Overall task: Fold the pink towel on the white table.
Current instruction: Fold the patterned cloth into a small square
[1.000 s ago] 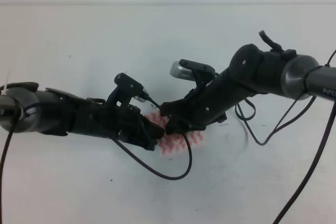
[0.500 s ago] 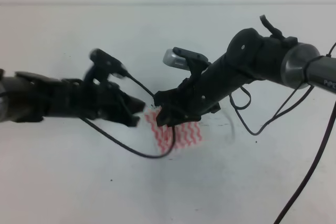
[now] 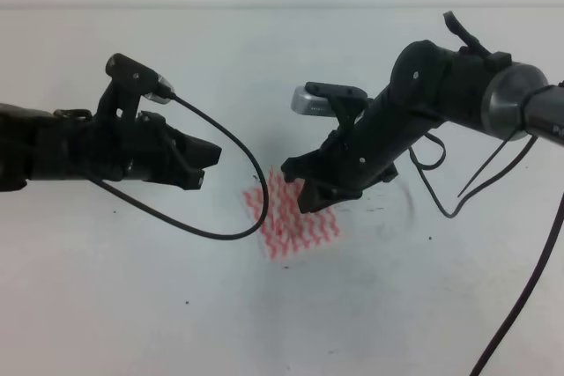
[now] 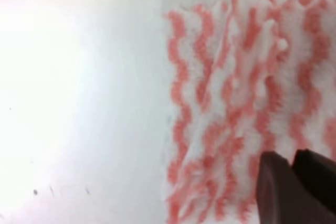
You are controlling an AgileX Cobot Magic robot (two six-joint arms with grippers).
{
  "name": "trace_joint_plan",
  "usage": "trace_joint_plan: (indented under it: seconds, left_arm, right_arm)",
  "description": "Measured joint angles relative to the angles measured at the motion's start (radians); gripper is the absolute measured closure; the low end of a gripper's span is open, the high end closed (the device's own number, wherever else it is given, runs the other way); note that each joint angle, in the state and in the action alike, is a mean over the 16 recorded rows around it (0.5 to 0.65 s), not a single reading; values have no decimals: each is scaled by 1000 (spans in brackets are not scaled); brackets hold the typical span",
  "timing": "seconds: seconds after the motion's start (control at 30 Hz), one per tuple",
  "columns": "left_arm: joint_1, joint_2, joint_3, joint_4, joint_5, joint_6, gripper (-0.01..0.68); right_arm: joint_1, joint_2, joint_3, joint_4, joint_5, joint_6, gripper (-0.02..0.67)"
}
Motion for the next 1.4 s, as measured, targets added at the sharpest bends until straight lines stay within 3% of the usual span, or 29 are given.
trace_joint_plan:
  seconds: [1.4]
  left_arm:
    - [-16,0,0,-4,48,-10,673]
  right_arm:
    - [40,32,0,26,73,-24,647]
